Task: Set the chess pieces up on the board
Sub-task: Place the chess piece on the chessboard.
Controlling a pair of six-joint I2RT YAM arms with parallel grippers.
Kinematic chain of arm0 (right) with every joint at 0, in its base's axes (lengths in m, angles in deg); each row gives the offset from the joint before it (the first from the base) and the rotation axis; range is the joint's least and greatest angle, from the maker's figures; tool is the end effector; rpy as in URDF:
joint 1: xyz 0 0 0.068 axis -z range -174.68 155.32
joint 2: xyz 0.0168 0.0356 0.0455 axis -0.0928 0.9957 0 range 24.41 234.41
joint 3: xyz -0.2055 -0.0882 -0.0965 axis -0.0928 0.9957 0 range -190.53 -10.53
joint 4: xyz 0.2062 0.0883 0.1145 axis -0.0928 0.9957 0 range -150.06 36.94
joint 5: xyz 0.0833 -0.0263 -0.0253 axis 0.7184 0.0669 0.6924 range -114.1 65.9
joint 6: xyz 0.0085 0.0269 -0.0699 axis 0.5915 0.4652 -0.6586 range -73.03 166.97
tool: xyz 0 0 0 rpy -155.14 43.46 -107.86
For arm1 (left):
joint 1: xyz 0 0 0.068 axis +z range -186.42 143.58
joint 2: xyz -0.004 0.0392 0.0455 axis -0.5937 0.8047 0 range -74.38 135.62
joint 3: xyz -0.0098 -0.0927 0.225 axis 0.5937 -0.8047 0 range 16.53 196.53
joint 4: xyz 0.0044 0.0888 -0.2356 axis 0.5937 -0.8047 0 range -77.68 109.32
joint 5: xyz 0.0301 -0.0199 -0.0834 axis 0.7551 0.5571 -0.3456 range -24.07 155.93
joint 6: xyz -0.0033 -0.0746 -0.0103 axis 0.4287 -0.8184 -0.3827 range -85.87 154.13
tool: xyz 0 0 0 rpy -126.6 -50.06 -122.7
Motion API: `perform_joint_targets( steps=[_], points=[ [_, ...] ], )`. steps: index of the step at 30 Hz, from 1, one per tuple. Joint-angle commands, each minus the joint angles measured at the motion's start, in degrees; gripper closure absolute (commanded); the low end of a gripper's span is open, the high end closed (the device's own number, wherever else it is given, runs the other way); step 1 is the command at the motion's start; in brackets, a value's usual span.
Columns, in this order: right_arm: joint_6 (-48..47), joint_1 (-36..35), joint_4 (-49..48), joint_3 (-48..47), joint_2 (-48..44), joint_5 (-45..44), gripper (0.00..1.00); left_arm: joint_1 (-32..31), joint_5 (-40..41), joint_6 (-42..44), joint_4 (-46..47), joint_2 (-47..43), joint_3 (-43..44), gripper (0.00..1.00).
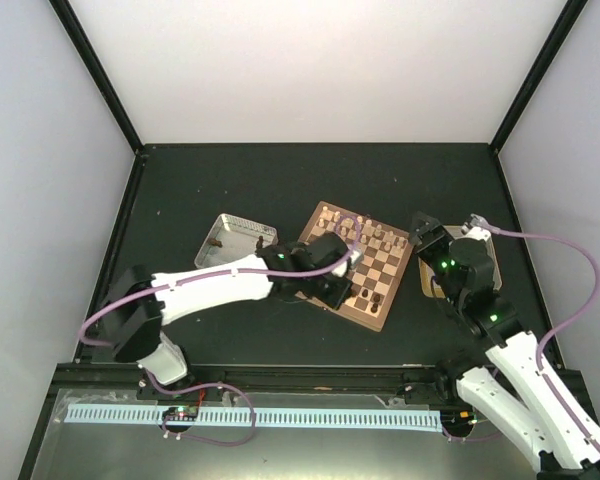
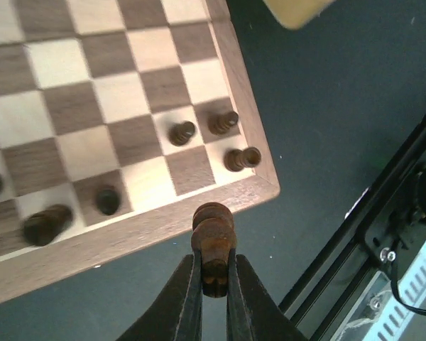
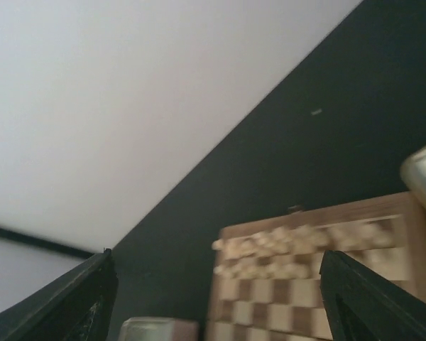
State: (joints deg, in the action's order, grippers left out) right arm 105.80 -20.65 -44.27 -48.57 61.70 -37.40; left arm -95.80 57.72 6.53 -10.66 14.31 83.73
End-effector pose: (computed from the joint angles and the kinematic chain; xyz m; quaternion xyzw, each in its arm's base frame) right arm 0.1856 0.0742 0.2829 0.2906 0.7361 0.3397 0.5082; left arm 0.1656 -0.2975 0.2098 0.2806 0.8991 -0.2756 0.1924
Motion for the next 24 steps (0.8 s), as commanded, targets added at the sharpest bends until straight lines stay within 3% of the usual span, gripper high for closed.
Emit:
perform_joint_targets(
  steps=[1, 8, 24],
  points=[
    [-3.44, 0.36, 15.0, -1.59, -4.41, -18.3, 0.21, -3.66, 3.47, -0.45, -7.52, 7.16, 6.3, 0.99],
    [-4.4, 0.31, 16.5, -0.31, -10.79, -24.18, 0.22, -5.13, 4.22, -0.23, -11.98, 16.94, 14.08, 0.97],
    [-5.7, 0.31, 15.54, 0.6, -10.29, -22.79, 0.22, -5.14, 5.79, 1.63, -16.77, 26.11, 22.93, 0.92]
  ],
)
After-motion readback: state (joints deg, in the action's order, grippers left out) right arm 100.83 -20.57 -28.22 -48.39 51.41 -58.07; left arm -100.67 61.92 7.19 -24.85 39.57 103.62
